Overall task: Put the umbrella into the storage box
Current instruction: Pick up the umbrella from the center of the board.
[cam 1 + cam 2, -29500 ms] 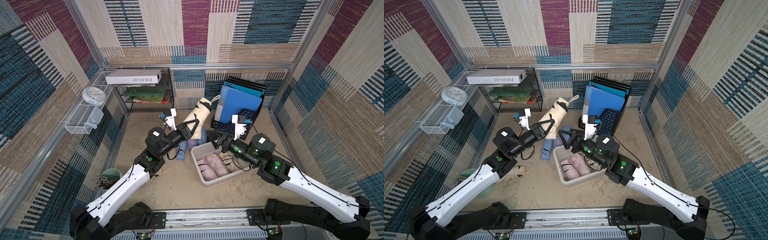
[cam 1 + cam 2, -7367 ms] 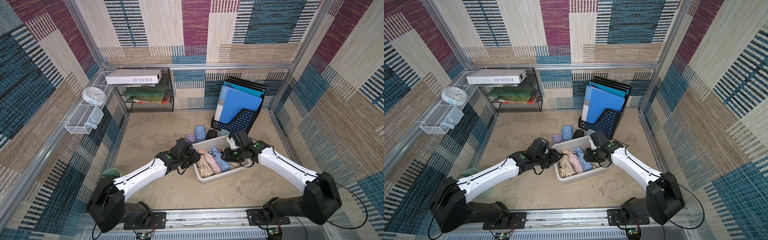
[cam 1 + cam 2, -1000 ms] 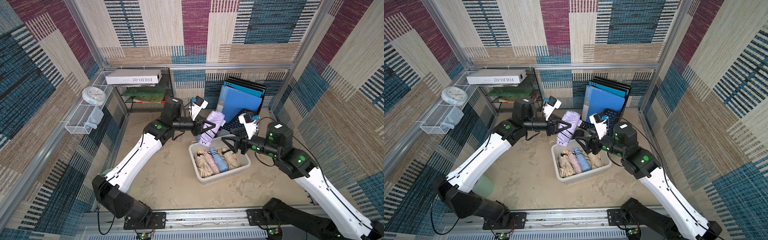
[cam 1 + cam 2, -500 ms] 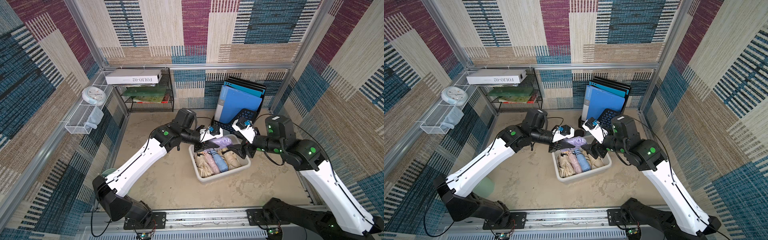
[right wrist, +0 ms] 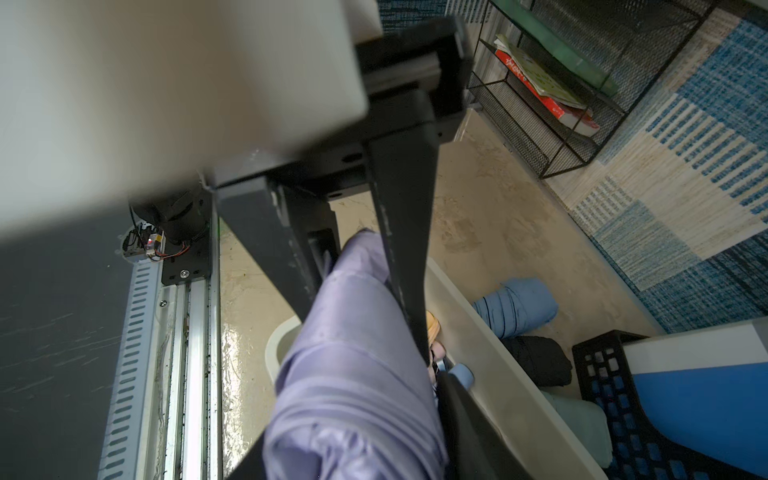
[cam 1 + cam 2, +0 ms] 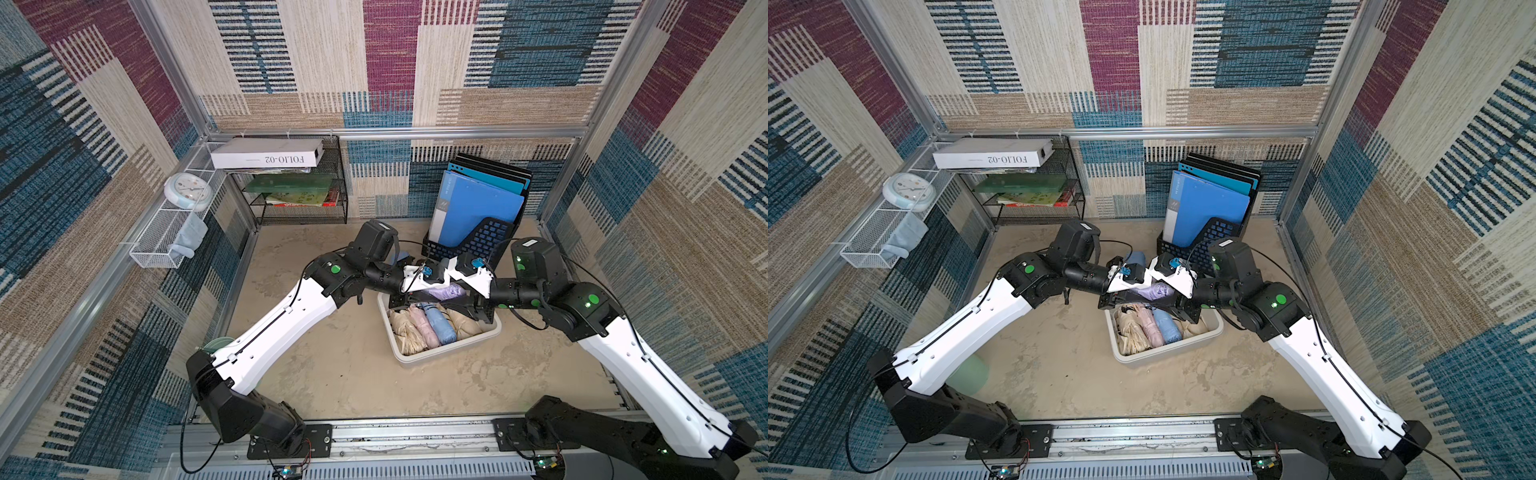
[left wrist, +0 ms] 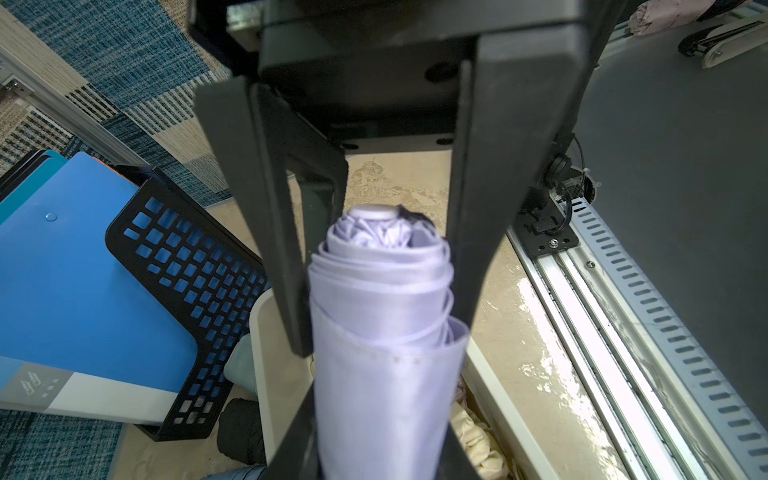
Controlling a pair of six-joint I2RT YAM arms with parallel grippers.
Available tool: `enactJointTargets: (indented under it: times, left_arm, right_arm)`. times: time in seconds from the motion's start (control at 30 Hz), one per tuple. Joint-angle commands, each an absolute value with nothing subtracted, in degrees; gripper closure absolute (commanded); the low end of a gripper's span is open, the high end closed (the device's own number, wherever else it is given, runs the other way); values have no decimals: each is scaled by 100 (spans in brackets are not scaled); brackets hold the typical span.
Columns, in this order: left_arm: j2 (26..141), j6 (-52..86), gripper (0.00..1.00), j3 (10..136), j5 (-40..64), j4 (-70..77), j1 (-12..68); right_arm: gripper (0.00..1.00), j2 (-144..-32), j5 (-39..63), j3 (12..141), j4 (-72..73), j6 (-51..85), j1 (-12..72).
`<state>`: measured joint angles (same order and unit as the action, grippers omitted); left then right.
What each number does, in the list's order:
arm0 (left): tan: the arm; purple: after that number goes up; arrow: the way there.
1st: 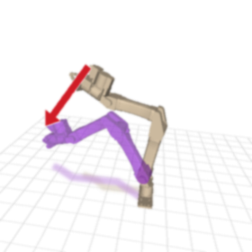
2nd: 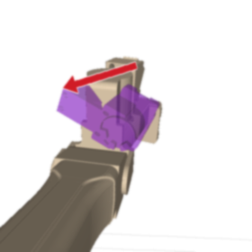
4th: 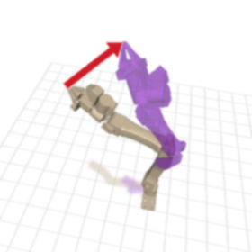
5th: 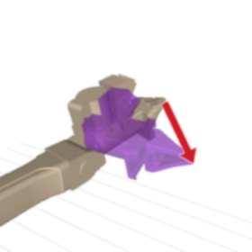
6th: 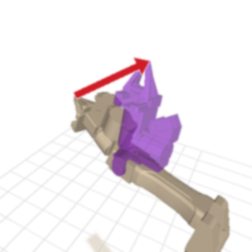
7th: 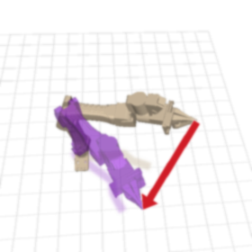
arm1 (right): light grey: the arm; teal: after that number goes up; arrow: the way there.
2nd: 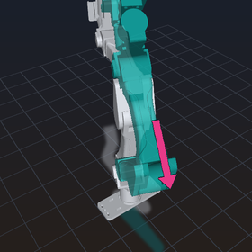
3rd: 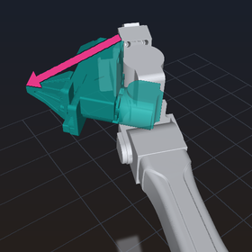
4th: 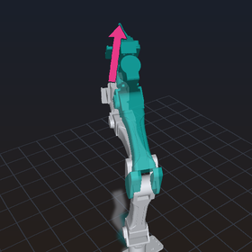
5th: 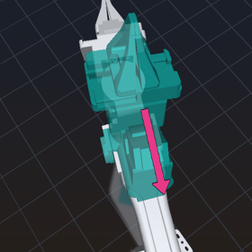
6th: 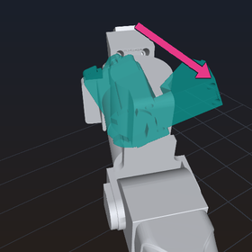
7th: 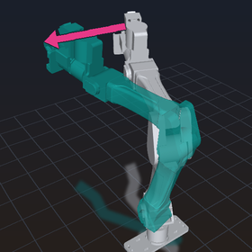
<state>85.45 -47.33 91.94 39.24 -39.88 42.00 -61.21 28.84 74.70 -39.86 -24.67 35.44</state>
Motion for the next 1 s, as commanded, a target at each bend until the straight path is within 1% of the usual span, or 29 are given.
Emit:
enactJointTargets:
  times: [0.0,0.27,0.3,0.37,0.4,0.43,0.47,0.6,0.63,0.73,0.8,0.87,0.97]
  left_arm:
    - [8570,-4782,100,9302,4212,-3845,4209]
    - [8540,-4772,99,9363,4141,-3910,4209]
    - [8513,-4757,88,9352,4103,-3911,4214]
    - [8448,-4708,55,9313,4005,-3885,4213]
    - [8389,-4684,39,9278,3931,-3842,4217]
    - [8317,-4617,11,9198,3845,-3745,4219]
    - [8198,-4539,1,9082,3722,-3599,4214]
    - [7523,-3885,1,8596,3273,-2943,4210]
    - [7324,-3569,1,8439,3083,-2720,4210]
    - [6684,-2060,1,7778,2664,-1802,4210]
    - [6329,-447,1,7312,2067,-1161,4210]
    - [6120,1172,1,6989,1360,-954,4205]
    - [6032,3808,1,6827,318,-1497,4199]
  right_arm:
    - [60,-6073,3111,7380,-3657,-2673,3543]
    - [88,-5873,2985,7149,-3541,-2846,3545]
    - [92,-5818,2956,7109,-3486,-2841,3542]
    - [98,-5696,2856,6980,-3323,-2800,3542]
    - [100,-5618,2756,6904,-3204,-2749,3543]
    - [100,-5558,2647,6838,-3097,-2711,3543]
    - [100,-5478,2513,6728,-2971,-2660,3549]
    - [100,-5110,1987,6178,-2491,-2630,3542]
    - [100,-5050,1835,6087,-2396,-2702,3546]
    - [100,-4930,1470,5941,-2117,-3102,3544]
    - [100,-4921,1354,5890,-1943,-3435,3549]
    - [100,-4913,1336,5857,-1794,-3796,3552]
    - [100,-4862,1251,5766,-1474,-4463,3605]
